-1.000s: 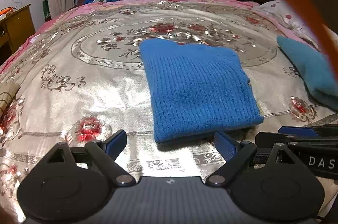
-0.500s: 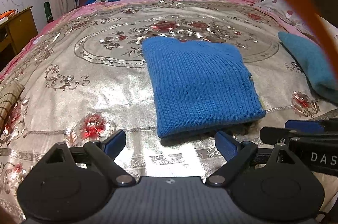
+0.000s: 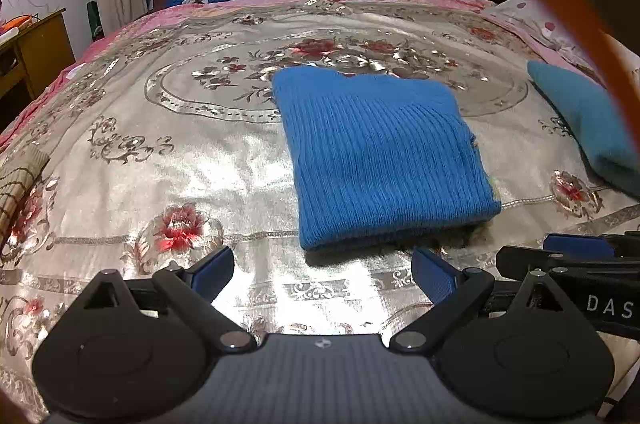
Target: Fold small clothes
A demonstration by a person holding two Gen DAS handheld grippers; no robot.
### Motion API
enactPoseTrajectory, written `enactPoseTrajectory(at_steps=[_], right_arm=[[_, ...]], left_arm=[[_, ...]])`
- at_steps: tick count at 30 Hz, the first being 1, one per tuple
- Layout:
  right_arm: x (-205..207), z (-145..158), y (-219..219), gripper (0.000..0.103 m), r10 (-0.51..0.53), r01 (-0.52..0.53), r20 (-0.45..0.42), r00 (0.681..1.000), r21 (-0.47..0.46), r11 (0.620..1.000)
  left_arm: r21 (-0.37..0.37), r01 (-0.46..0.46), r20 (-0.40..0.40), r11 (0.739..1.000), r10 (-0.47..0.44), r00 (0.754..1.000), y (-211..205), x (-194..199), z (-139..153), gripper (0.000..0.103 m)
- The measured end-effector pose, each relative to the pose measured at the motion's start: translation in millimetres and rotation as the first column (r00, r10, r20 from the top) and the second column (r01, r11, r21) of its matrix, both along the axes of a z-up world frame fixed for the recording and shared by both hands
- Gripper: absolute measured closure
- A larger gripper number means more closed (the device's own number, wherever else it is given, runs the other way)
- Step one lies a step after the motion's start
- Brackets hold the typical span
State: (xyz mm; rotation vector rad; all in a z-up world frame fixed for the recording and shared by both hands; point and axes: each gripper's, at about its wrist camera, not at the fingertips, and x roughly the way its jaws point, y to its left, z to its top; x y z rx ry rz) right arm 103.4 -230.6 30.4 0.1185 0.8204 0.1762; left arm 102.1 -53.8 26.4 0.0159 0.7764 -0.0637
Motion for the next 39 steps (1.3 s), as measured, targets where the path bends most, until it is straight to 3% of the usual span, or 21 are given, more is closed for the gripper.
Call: enactPoseTrajectory(at_steps=[39], right_arm=[[-5.5,-7.3,0.4,0.056,0.001,-0.001,-0.020,1.000,0.011,1.000]], left_arm=[[0.023,-0.003,-0.011,1.000,0.004,1.000,0.0,-5.5,-6.1,0.003]])
